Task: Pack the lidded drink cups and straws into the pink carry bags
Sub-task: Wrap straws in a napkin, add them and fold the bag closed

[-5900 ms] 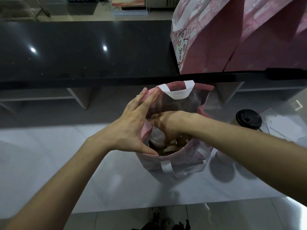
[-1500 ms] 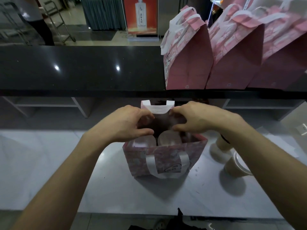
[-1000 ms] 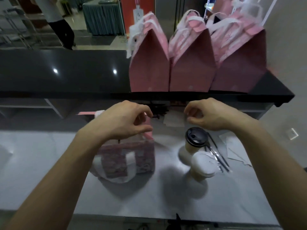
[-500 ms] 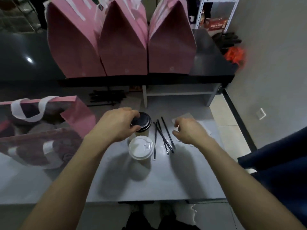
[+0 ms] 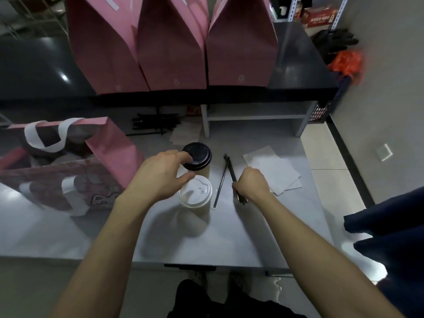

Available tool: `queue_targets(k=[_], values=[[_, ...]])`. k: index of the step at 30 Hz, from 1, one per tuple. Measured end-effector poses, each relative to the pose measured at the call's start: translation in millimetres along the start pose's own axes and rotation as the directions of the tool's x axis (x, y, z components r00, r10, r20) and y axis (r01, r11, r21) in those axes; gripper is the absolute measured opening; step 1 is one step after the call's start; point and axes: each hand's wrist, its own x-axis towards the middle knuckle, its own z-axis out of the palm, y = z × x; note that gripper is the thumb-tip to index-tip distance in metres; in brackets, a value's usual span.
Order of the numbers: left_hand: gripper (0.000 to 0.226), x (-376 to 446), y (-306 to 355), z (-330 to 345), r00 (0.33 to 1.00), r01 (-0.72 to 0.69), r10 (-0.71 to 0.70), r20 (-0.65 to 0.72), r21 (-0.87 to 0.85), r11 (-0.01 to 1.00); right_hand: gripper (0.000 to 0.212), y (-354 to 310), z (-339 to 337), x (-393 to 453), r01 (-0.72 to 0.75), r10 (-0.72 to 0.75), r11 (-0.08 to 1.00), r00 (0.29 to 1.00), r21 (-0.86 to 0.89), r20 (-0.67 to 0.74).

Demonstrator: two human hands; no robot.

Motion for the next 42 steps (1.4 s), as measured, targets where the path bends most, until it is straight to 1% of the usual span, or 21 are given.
queue_targets(k=[3,6,10,14,16,18,21,23,25,26,27,28,29,30,31,32,34,35,37,39,42], values=[[0.043,1,7,1,1.000,-0.005,0.004,-0.026,-0.019,1.000,0.007,3,0,-1,-0.008,0.007,0.999,1.000,0.049,0.007],[0.042,6,15,2,0.999,-0.011,0.009,-0.050,-0.035,0.999,0.005,6,-5,-4,-0.007,0.008,0.996,1.000,0.090,-0.004],[0.036,13,27,3,0.996,-0.017,0.011,-0.093,-0.060,0.998,0.017,13,-18,-12,-0.016,0.028,0.981,0.998,0.192,-0.058],[0.026,27,48,14,0.995,-0.026,0.016,-0.103,-0.090,0.996,0.010,23,-34,-24,0.053,-0.022,0.962,0.993,0.269,-0.116],[0.025,36,63,24,0.995,0.002,-0.019,-0.095,-0.173,0.985,0.003,29,-42,-26,0.111,-0.064,0.940,0.986,0.324,-0.152],[0.031,46,77,33,0.991,0.083,-0.113,-0.078,-0.313,0.946,0.007,33,-50,-28,0.170,-0.101,0.903,0.976,0.394,-0.191],[0.040,62,92,46,0.979,0.178,-0.204,-0.012,-0.438,0.881,0.011,32,-57,-33,0.269,-0.182,0.844,0.957,0.464,-0.224],[0.036,70,99,52,0.974,0.196,-0.224,0.016,-0.548,0.813,0.014,29,-58,-38,0.329,-0.268,0.804,0.944,0.495,-0.193],[0.024,75,100,54,0.962,0.201,-0.270,-0.023,-0.610,0.766,0.017,27,-58,-40,0.342,-0.316,0.766,0.938,0.545,-0.145],[0.019,77,99,54,0.953,0.208,-0.299,-0.040,-0.630,0.748,0.021,28,-55,-39,0.333,-0.310,0.764,0.941,0.552,-0.139],[0.016,77,98,54,0.946,0.216,-0.320,-0.047,-0.646,0.732,0.025,30,-50,-35,0.316,-0.281,0.796,0.948,0.517,-0.146],[0.015,77,95,53,0.942,0.220,-0.332,-0.049,-0.656,0.722,0.026,33,-44,-30,0.291,-0.247,0.857,0.956,0.425,-0.156],[0.014,76,93,53,0.940,0.221,-0.337,-0.054,-0.657,0.721,0.023,36,-38,-27,0.247,-0.210,0.923,0.966,0.296,-0.151],[0.014,76,91,53,0.939,0.220,-0.339,-0.060,-0.652,0.726,0.018,38,-30,-25,0.187,-0.166,0.966,0.978,0.178,-0.125],[0.013,75,89,53,0.938,0.219,-0.339,-0.066,-0.645,0.732,0.014,39,-21,-25,0.126,-0.117,0.987,0.989,0.099,-0.087],[0.013,74,88,54,0.938,0.219,-0.340,-0.069,-0.642,0.735,0.015,39,-13,-25,0.083,-0.079,0.994,0.996,0.069,-0.050],[0.012,73,86,54,0.939,0.216,-0.336,-0.074,-0.636,0.741,0.028,40,-1,-23,0.072,-0.071,0.995,0.997,0.073,-0.017],[0.012,73,86,55,0.940,0.211,-0.333,-0.078,-0.634,0.744,0.031,40,0,-23,0.079,-0.078,0.992,0.997,0.095,-0.019],[0.013,73,86,55,0.940,0.201,-0.332,-0.086,-0.647,0.736,0.026,42,-7,-23,0.069,-0.063,0.984,0.997,0.162,-0.039],[0.013,74,87,56,0.934,0.204,-0.346,-0.090,-0.661,0.722,0.019,45,-25,-23,0.072,-0.045,0.961,0.994,0.268,-0.104],[0.014,77,91,61,0.933,0.215,-0.354,-0.060,-0.697,0.684,0.014,46,-51,-28,0.199,-0.103,0.870,0.968,0.451,-0.228]])
